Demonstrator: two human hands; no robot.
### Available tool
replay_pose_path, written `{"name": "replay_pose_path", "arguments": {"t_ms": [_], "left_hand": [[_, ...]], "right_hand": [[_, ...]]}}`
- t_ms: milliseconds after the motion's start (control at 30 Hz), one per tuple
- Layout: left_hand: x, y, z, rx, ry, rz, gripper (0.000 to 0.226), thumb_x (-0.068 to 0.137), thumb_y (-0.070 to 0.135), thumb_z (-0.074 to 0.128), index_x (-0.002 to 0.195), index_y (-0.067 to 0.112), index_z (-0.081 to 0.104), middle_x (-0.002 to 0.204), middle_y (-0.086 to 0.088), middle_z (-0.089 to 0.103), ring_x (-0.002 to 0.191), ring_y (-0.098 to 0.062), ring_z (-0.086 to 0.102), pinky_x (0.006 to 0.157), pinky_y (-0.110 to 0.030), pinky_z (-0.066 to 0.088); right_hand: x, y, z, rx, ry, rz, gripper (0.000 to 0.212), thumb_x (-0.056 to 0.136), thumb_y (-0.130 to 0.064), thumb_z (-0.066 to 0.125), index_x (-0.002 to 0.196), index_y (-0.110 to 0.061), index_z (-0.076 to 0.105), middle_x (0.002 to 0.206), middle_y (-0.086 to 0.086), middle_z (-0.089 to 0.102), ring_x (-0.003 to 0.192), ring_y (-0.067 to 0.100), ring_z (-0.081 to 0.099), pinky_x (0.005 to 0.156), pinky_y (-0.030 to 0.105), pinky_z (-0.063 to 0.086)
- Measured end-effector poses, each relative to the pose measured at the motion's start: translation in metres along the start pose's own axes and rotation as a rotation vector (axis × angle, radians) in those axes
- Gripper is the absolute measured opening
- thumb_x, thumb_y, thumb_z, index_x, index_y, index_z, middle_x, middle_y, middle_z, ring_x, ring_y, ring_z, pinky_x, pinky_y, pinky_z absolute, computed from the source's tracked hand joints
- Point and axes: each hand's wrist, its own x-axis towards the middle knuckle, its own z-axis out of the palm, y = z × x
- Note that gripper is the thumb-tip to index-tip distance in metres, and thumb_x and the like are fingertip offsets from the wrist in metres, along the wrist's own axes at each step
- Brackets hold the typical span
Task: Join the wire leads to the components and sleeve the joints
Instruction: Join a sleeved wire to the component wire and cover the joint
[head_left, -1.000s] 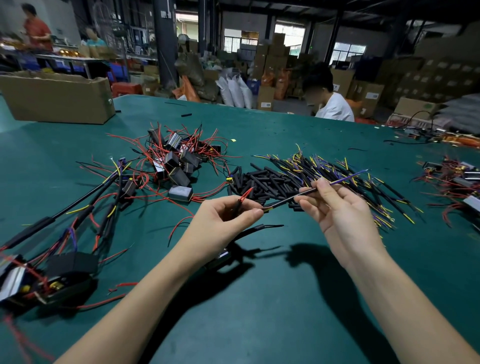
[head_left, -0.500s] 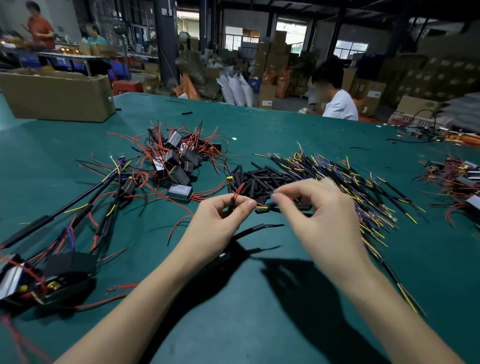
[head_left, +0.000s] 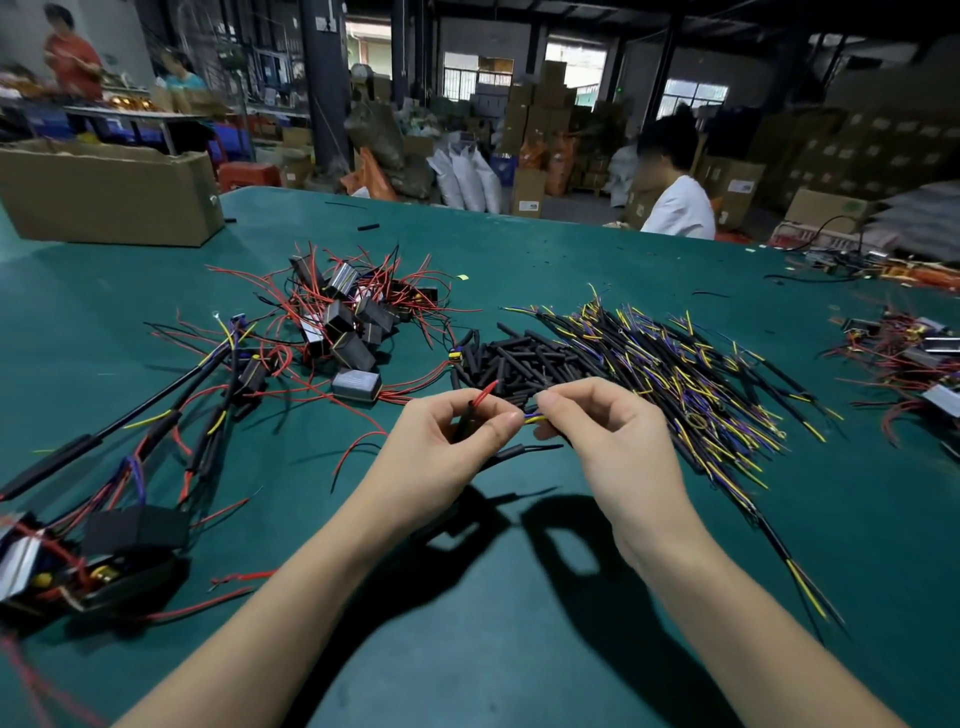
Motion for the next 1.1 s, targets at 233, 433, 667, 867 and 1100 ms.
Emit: {"name": "replay_pose_path", "arguments": {"t_ms": [233, 433, 667, 867, 1100], "left_hand": [[-0.002, 0.001, 0.005, -0.021, 0.02, 0.045, 0.01, 0.083, 0.027, 0.066, 0.087, 0.019, 0.067, 0.075, 0.0, 0.062, 0.069, -0.01, 0.051, 0.067, -0.022, 0.043], [0.0, 0.007, 0.0, -0.106, 0.115, 0.127, 0.008, 0.093, 0.017, 0.058, 0.1, 0.018, 0.061, 0.068, 0.001, 0.058, 0.065, -0.011, 0.05, 0.064, -0.024, 0.042], [0.0, 0.007, 0.001, -0.097, 0.136, 0.143, 0.01, 0.088, 0.006, 0.064, 0.087, 0.015, 0.062, 0.071, 0.005, 0.065, 0.065, -0.007, 0.057, 0.066, -0.023, 0.047], [-0.002, 0.011, 0.002, -0.013, 0.093, 0.199, 0.01, 0.084, 0.004, 0.069, 0.083, 0.014, 0.067, 0.074, 0.007, 0.067, 0.067, -0.004, 0.057, 0.066, -0.017, 0.045], [-0.005, 0.017, 0.003, 0.024, 0.098, 0.213, 0.006, 0.086, 0.009, 0.066, 0.081, 0.009, 0.067, 0.071, 0.003, 0.064, 0.065, -0.009, 0.053, 0.065, -0.025, 0.045]], "right_hand": [[0.003, 0.005, -0.001, -0.208, -0.005, -0.115, 0.016, 0.088, -0.008, 0.065, 0.074, -0.016, 0.064, 0.057, -0.011, 0.058, 0.054, 0.003, 0.05, 0.058, 0.016, 0.042], [0.006, -0.006, -0.018, -0.287, -0.234, -0.243, 0.015, 0.087, -0.007, 0.066, 0.075, -0.015, 0.065, 0.063, -0.012, 0.062, 0.058, 0.0, 0.052, 0.06, 0.014, 0.042], [0.005, -0.012, -0.02, -0.433, -0.299, -0.384, 0.013, 0.085, -0.004, 0.069, 0.078, -0.016, 0.07, 0.07, -0.01, 0.066, 0.065, 0.0, 0.056, 0.066, 0.01, 0.041], [0.005, -0.014, -0.021, -0.433, -0.268, -0.387, 0.009, 0.085, -0.006, 0.069, 0.078, -0.012, 0.071, 0.07, -0.005, 0.067, 0.062, 0.004, 0.056, 0.063, 0.016, 0.044], [0.005, -0.014, -0.022, -0.459, -0.267, -0.392, 0.013, 0.085, -0.007, 0.069, 0.075, -0.016, 0.069, 0.065, -0.011, 0.062, 0.06, 0.005, 0.051, 0.06, 0.018, 0.041]]}}
